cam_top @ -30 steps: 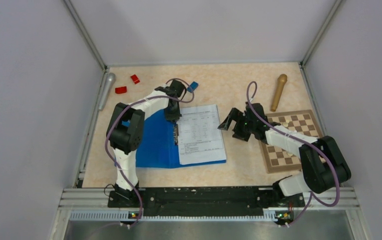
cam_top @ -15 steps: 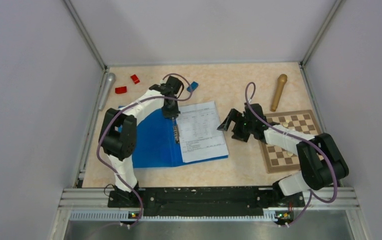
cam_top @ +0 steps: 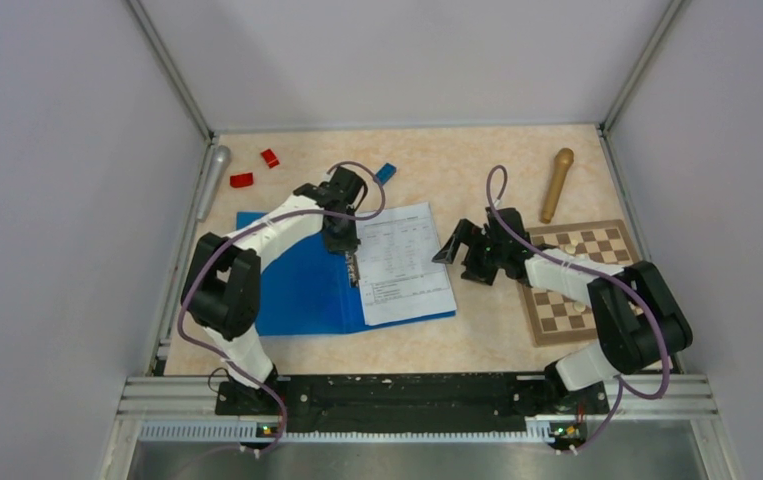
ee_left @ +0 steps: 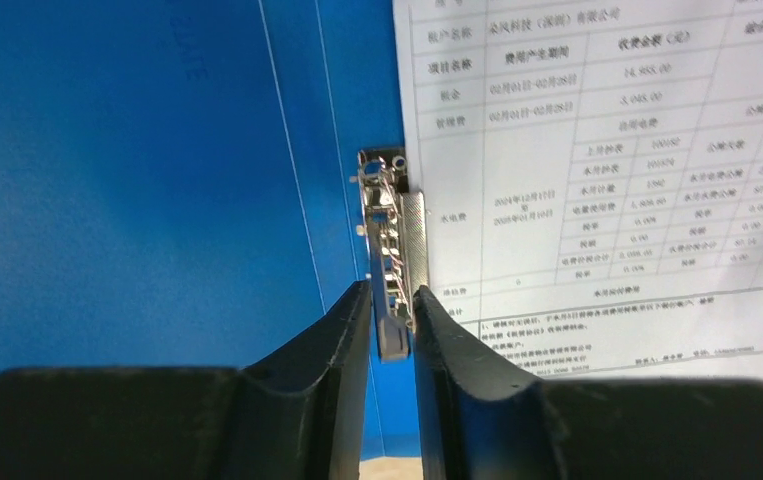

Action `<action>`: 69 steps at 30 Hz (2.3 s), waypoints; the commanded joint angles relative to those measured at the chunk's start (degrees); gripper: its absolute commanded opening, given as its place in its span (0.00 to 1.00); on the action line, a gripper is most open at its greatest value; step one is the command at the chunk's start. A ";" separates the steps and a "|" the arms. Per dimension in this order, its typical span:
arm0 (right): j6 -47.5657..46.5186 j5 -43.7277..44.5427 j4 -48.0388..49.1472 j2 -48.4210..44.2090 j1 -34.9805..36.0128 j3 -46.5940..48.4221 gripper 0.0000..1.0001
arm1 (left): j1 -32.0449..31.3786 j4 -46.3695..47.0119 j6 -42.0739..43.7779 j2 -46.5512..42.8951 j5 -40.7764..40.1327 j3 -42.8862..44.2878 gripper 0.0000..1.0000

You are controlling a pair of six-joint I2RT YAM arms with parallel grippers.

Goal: Put the files into the folder

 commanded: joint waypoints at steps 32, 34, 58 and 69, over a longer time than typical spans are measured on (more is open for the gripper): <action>-7.88 8.92 -7.80 -7.24 2.33 4.78 0.97 | 29.13 -5.12 0.25 -33.85 1.74 -14.21 0.84; -8.04 8.68 -7.90 -7.16 2.44 5.03 0.97 | 32.49 -6.54 0.84 -34.67 -0.09 -14.52 0.96; -9.47 7.20 -10.78 -9.06 2.44 6.71 0.97 | 41.63 5.82 -1.25 -32.17 19.91 -31.86 0.99; -18.04 13.52 -17.38 -4.41 13.63 20.38 0.99 | 24.40 10.15 -12.22 -37.80 22.17 -37.86 0.99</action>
